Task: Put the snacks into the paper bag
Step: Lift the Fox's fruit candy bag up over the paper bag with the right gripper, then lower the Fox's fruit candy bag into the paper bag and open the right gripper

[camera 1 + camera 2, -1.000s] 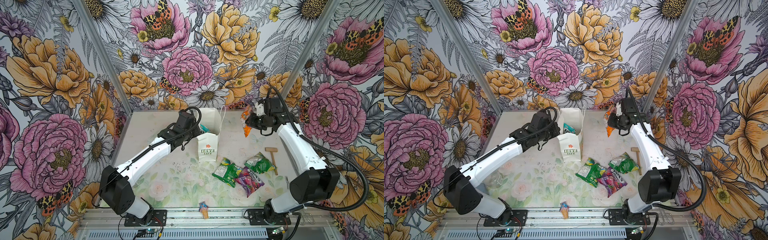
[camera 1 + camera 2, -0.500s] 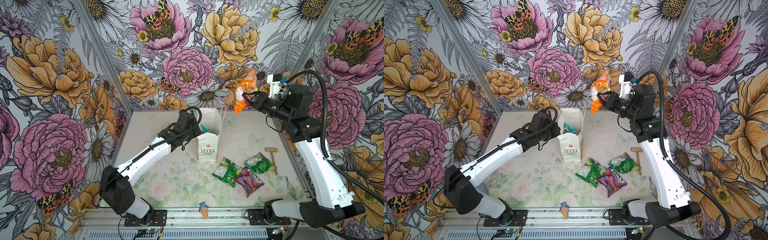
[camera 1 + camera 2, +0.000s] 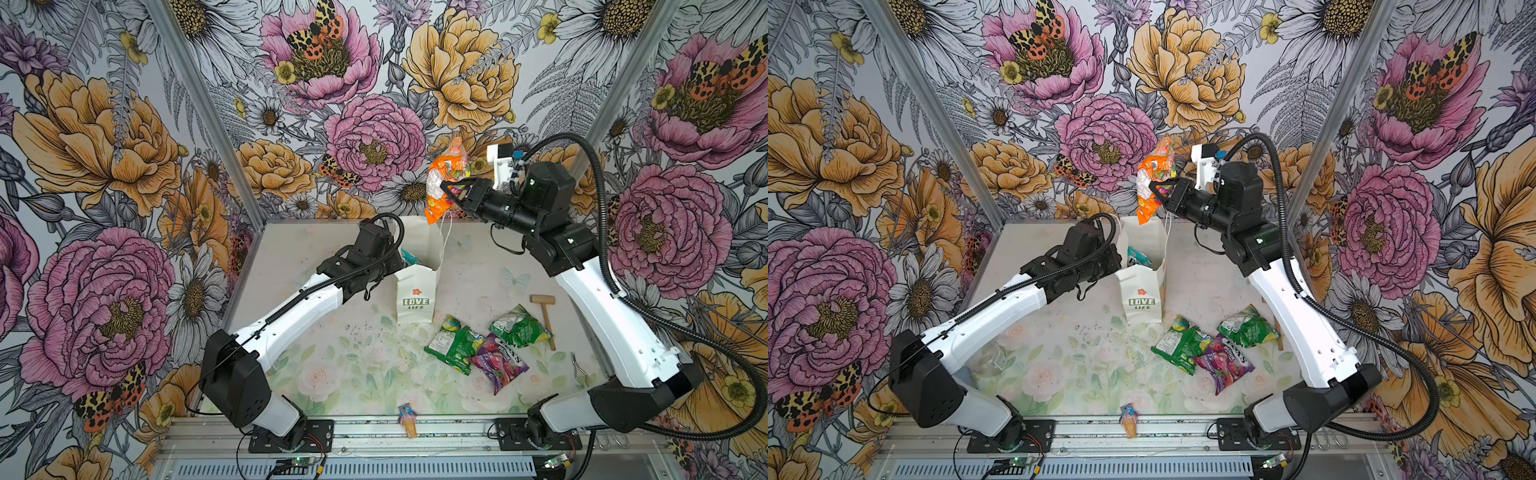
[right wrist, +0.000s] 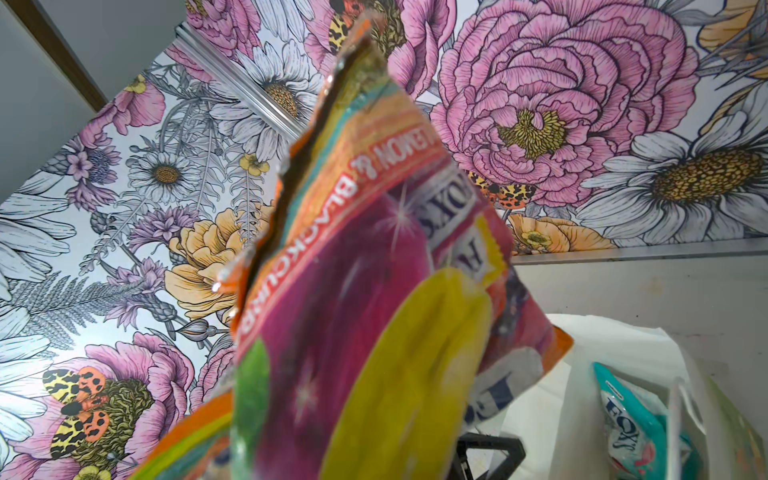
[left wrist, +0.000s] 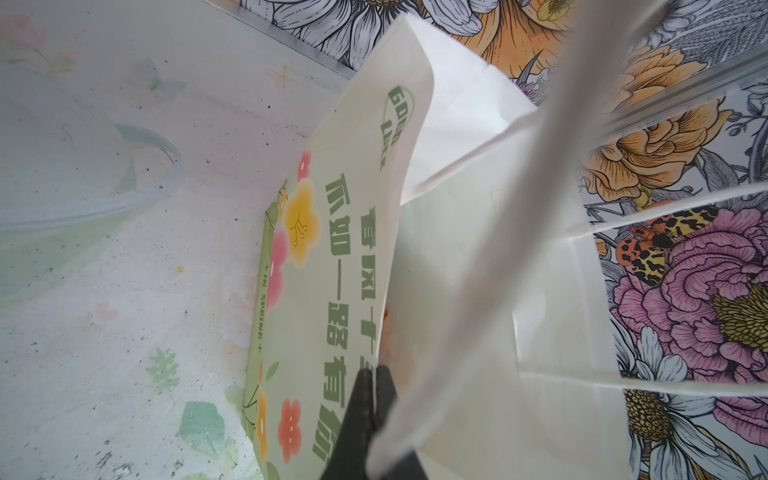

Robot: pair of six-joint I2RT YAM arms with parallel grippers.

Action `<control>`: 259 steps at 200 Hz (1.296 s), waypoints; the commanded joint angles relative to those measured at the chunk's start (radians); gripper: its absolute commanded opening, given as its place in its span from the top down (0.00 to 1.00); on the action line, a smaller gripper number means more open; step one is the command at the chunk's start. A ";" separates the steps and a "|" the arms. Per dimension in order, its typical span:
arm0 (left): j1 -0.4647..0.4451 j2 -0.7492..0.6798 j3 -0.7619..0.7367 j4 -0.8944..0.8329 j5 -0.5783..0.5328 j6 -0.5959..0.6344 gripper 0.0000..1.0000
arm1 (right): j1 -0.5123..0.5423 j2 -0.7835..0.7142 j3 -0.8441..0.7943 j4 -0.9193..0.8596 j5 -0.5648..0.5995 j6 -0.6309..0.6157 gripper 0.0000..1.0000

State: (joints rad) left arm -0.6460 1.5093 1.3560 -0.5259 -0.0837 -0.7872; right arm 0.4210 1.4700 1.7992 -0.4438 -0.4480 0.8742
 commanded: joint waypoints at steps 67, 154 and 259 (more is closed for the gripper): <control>-0.011 0.010 0.013 -0.028 0.010 0.000 1.00 | 0.045 0.118 0.054 -0.050 0.095 -0.074 1.00; -0.011 0.010 0.006 -0.028 0.016 -0.001 1.00 | 0.071 0.189 0.075 -0.157 0.131 -0.219 1.00; -0.011 0.008 0.005 -0.022 0.016 -0.003 1.00 | 0.079 0.207 0.061 -0.257 0.134 -0.358 1.00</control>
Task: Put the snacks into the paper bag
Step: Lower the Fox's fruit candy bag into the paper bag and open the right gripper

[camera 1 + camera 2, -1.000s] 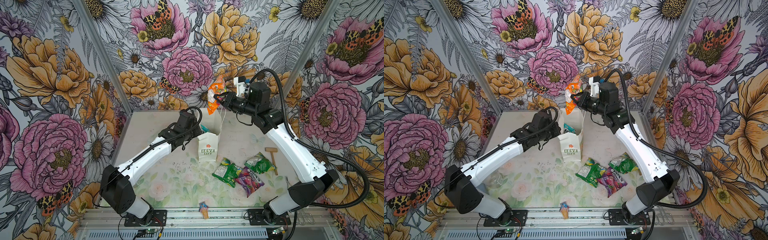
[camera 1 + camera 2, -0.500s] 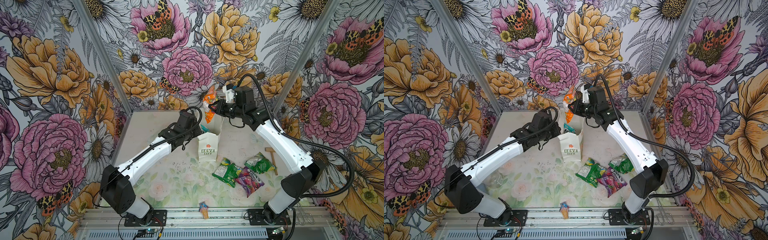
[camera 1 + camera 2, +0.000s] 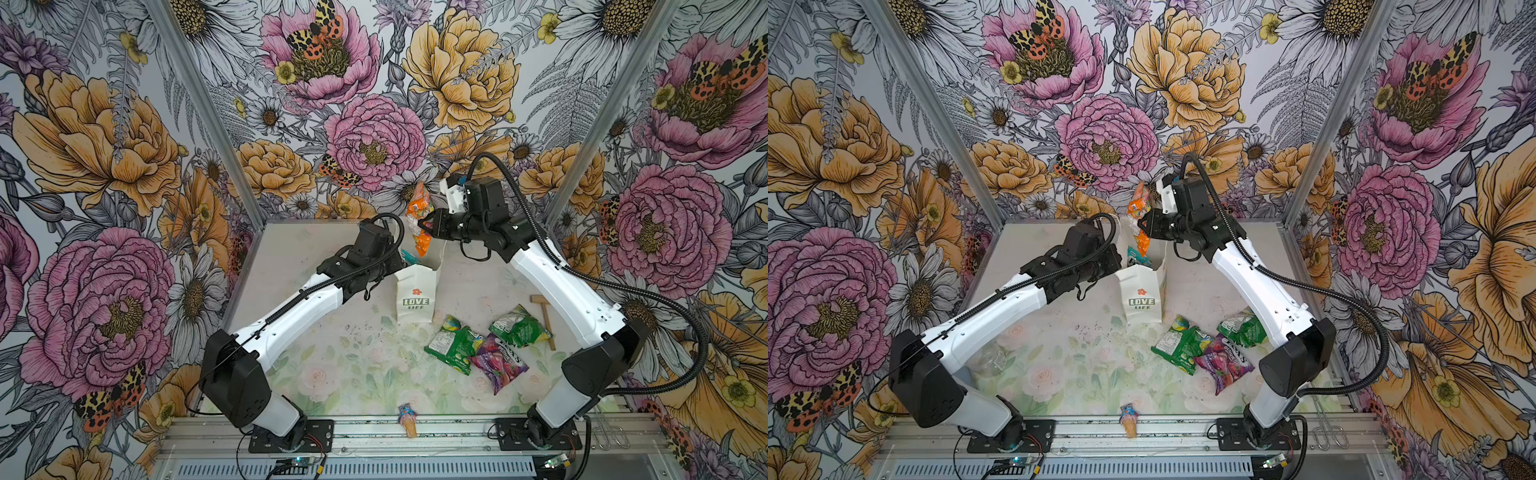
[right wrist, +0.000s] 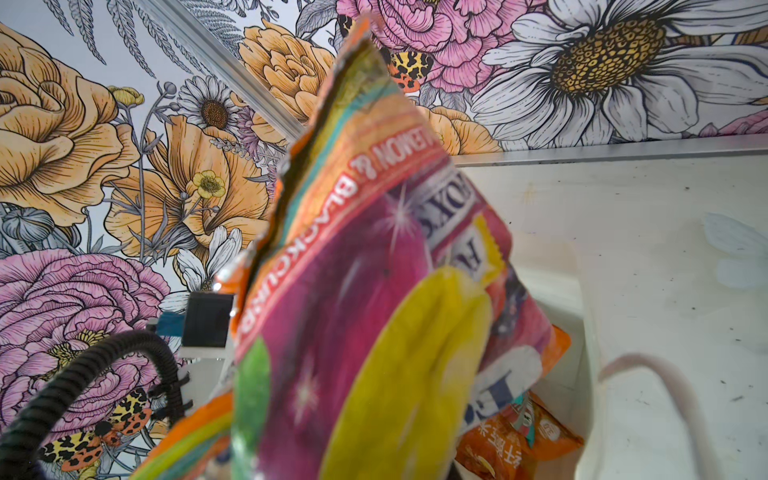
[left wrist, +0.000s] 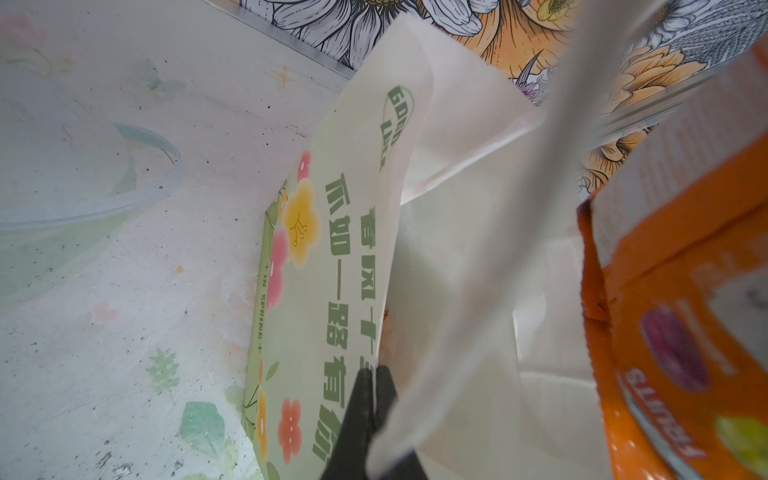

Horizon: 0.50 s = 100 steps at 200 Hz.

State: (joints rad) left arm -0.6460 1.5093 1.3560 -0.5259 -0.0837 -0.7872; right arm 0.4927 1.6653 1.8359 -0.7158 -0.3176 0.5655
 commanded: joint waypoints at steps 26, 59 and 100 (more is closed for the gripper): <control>-0.010 0.006 0.003 -0.022 0.018 -0.002 1.00 | 0.010 0.013 0.018 0.003 0.009 -0.078 1.00; -0.011 0.004 0.001 -0.022 0.015 -0.002 1.00 | 0.013 0.017 0.010 -0.010 0.015 -0.109 1.00; -0.010 0.005 -0.001 -0.022 0.013 -0.003 1.00 | 0.021 0.024 -0.003 -0.033 0.027 -0.153 1.00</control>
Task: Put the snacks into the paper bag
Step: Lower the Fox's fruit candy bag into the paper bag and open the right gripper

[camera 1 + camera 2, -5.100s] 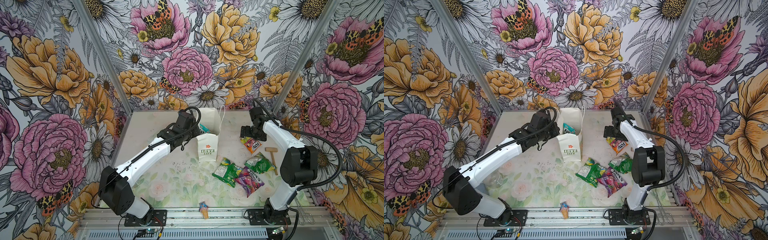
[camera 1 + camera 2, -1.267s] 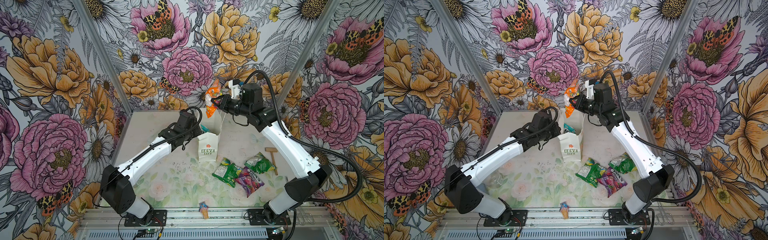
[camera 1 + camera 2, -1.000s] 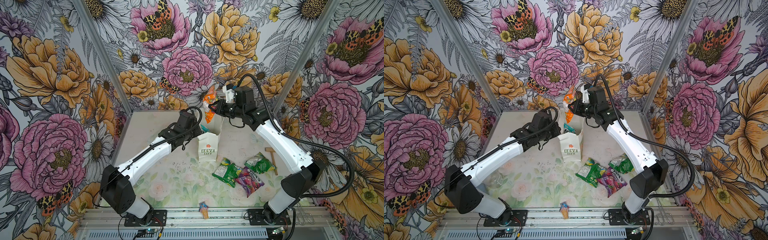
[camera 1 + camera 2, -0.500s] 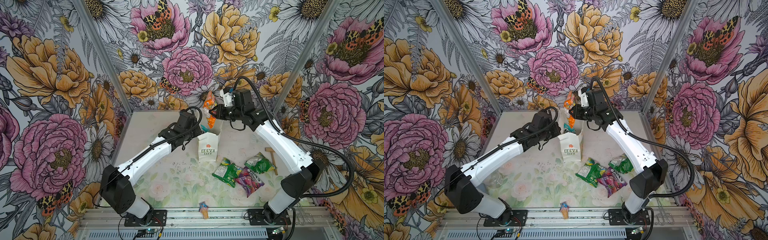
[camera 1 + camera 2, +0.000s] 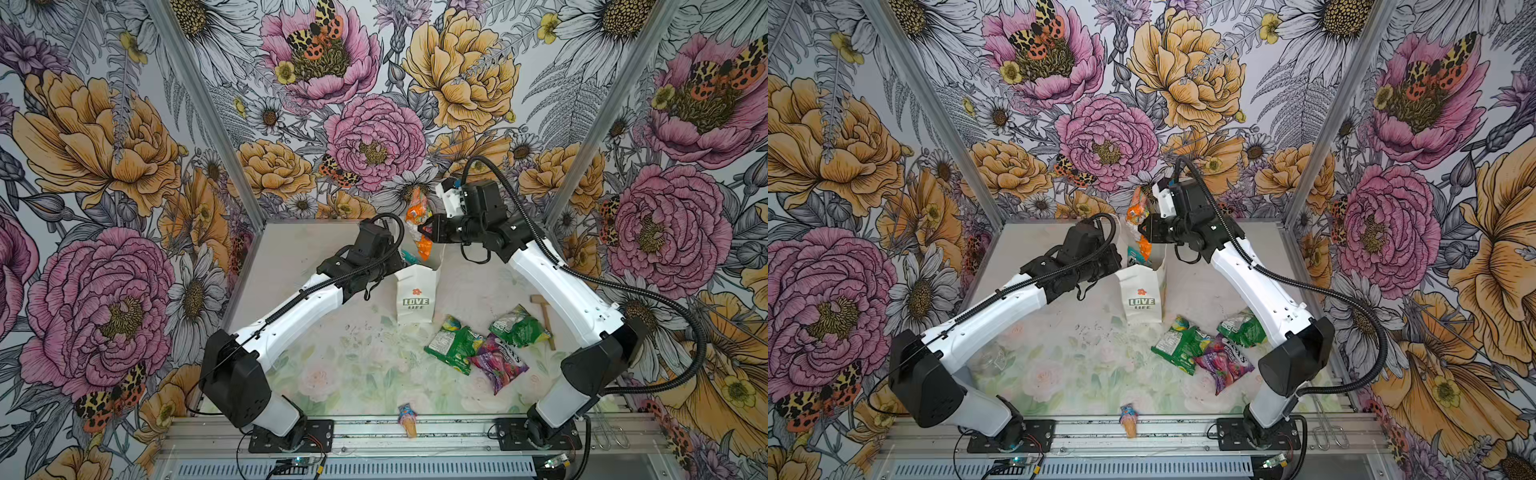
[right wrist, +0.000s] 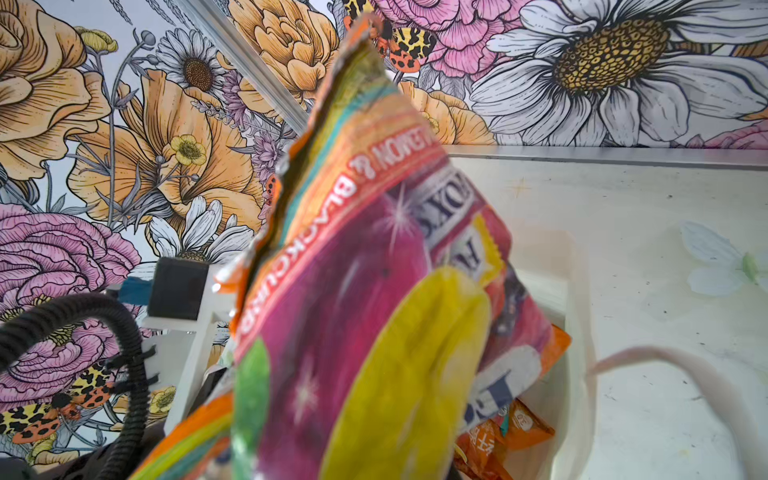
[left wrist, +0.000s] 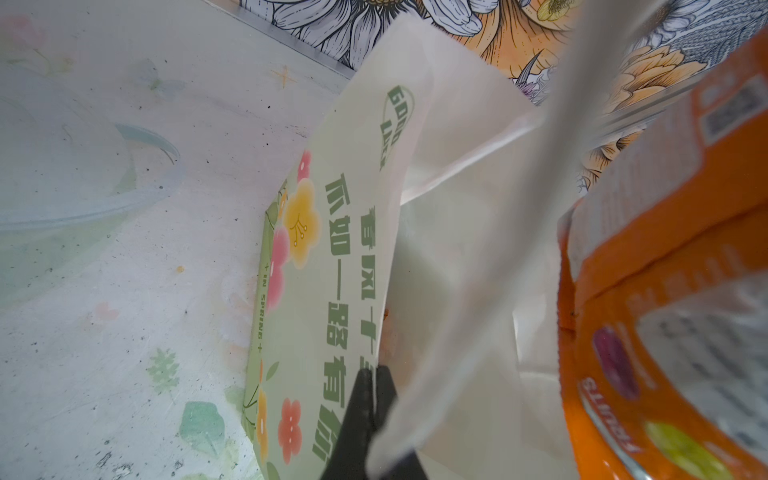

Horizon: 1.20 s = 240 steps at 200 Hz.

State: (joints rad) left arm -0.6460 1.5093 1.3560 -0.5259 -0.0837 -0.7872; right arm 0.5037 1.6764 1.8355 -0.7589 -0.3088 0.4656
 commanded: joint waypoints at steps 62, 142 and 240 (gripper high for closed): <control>-0.009 0.006 0.001 -0.022 0.011 -0.003 1.00 | 0.015 0.006 -0.024 -0.022 0.026 -0.079 1.00; -0.007 0.011 -0.001 -0.021 0.014 -0.001 1.00 | 0.026 -0.016 -0.030 -0.096 -0.051 -0.076 1.00; 0.002 0.006 -0.003 -0.019 0.021 -0.001 1.00 | 0.038 -0.074 -0.060 -0.116 -0.141 -0.027 1.00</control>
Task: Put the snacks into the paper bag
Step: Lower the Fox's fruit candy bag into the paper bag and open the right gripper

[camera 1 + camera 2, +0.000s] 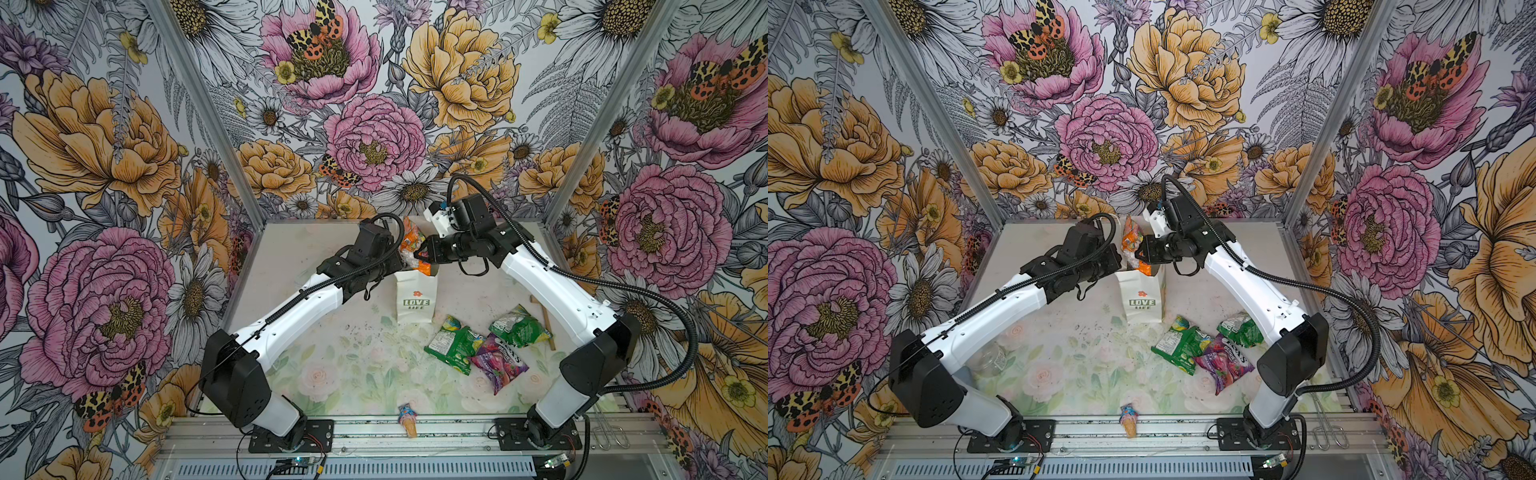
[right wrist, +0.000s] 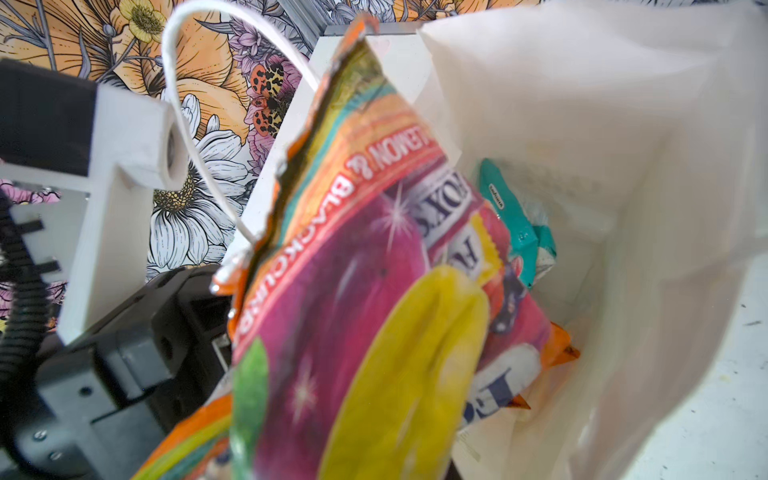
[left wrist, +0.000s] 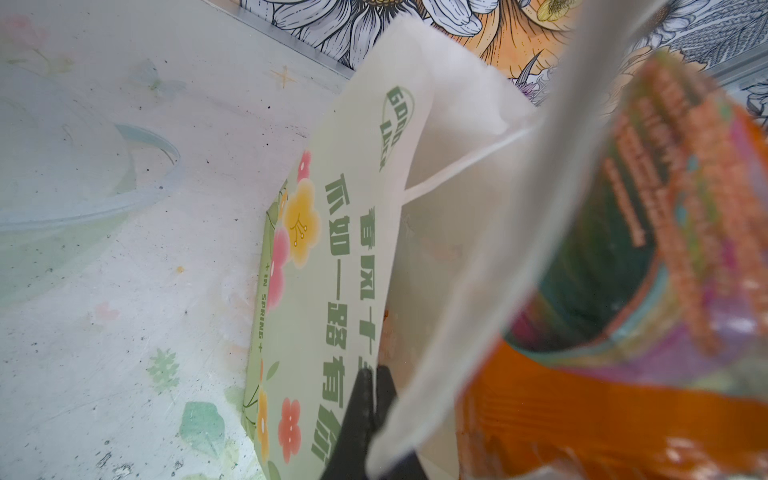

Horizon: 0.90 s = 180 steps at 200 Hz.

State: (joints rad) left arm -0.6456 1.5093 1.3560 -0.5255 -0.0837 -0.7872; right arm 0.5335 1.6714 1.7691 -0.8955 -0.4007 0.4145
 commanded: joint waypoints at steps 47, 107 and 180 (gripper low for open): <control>0.001 0.004 0.002 -0.019 0.021 0.000 1.00 | 0.008 -0.072 0.005 0.008 -0.067 0.035 0.99; 0.001 0.008 0.011 -0.019 0.026 -0.001 1.00 | 0.008 -0.060 0.001 0.000 -0.056 0.028 0.86; 0.001 0.015 0.014 -0.019 0.025 0.000 1.00 | 0.008 -0.078 0.004 -0.009 -0.005 0.029 0.67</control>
State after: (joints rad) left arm -0.6456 1.5093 1.3560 -0.5255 -0.0834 -0.7872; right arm 0.5335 1.6325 1.7687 -0.9092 -0.4263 0.4381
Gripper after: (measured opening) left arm 0.050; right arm 0.321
